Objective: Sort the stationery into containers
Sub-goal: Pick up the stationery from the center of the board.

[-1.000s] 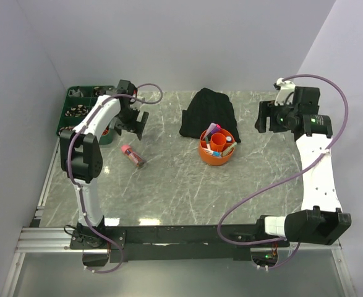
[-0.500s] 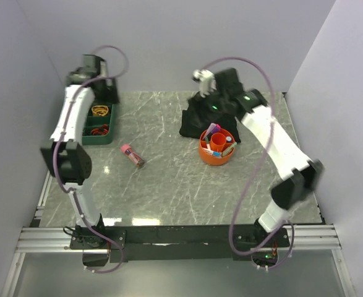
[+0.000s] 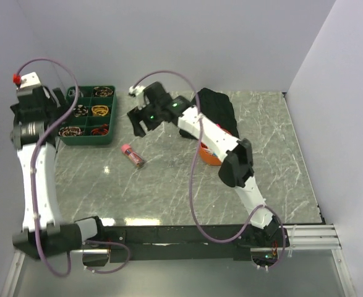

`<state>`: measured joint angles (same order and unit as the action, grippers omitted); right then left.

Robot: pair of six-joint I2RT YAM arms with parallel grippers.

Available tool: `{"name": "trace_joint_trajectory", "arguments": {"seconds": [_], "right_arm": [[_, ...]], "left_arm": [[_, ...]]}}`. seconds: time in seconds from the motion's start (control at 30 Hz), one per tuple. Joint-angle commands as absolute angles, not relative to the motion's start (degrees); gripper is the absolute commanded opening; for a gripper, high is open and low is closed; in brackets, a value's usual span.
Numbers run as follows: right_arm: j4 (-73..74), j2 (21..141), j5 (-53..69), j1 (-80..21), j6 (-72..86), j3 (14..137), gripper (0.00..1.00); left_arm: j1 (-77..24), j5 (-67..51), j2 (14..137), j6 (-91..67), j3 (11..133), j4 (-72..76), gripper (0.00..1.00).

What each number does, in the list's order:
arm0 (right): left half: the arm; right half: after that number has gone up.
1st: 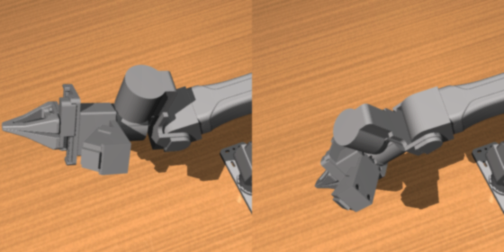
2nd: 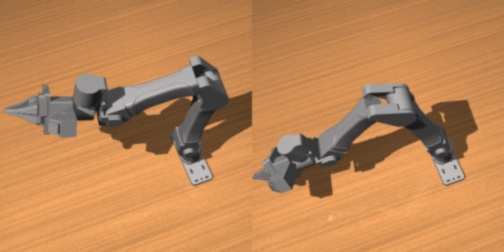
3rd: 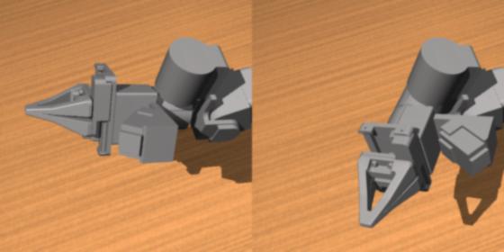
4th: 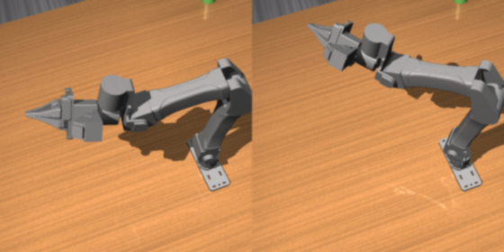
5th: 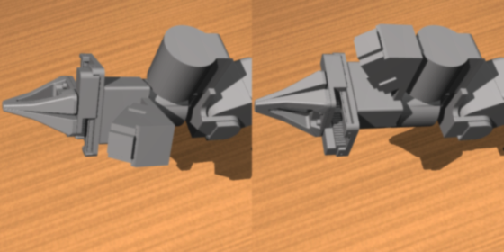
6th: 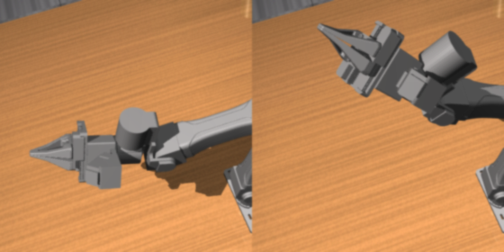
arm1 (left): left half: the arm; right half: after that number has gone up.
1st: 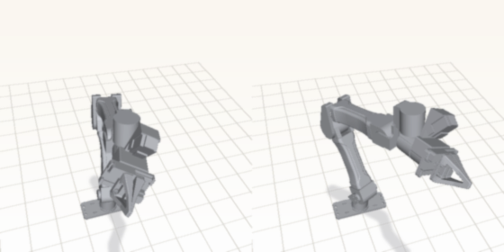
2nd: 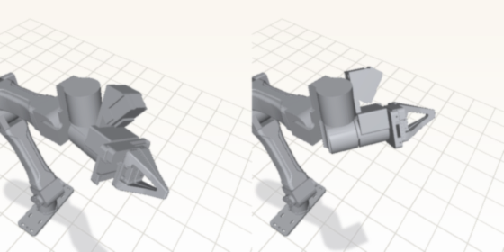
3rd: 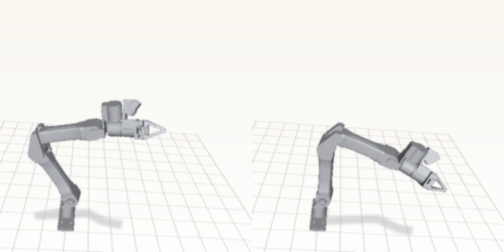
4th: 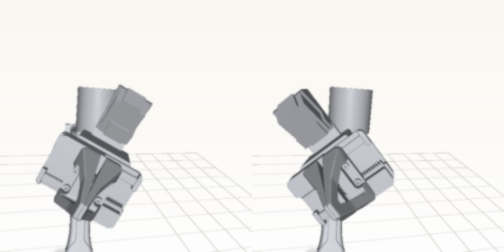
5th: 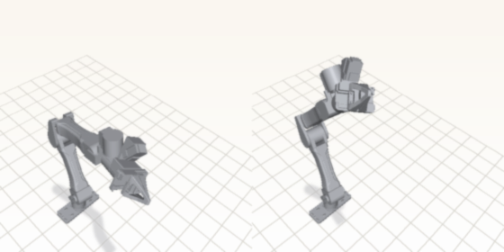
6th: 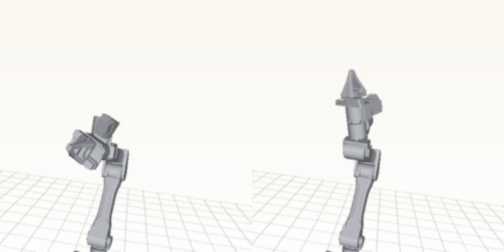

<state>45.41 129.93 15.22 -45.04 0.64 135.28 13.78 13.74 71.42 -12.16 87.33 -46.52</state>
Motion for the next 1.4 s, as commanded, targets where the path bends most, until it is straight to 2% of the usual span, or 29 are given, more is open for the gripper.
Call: {"name": "trace_joint_trajectory", "arguments": {"seconds": [0.0,0.27,0.9,1.13,1.3,1.37], "right_arm": [[42.5,133.7,10.6,-48.1,2.0,140.7,0.85],[39.1,142.6,8.3,-51.0,4.2,144.9,0.85],[37.4,151.0,4.2,-54.2,4.4,145.2,0.84],[36.3,152.8,1.5,-54.7,3.7,145.0,0.67],[37.8,154.9,-2.4,-57.7,-2.7,144.2,0.57],[39.0,154.6,-2.6,-58.3,-4.5,143.6,0.45]], "left_arm": [[13.6,12.1,64.6,-10.2,83.4,-39.3,0.99],[13.6,13.2,60.5,-10.0,80.0,-41.0,0.99],[11.5,16.0,57.3,-10.8,77.2,-43.5,0.99],[11.4,15.3,57.8,-11.9,76.8,-43.7,0.99],[11.4,13.8,58.0,-12.8,76.6,-42.9,0.99],[11.4,12.7,58.0,-13.0,76.6,-43.0,0.99]]}}
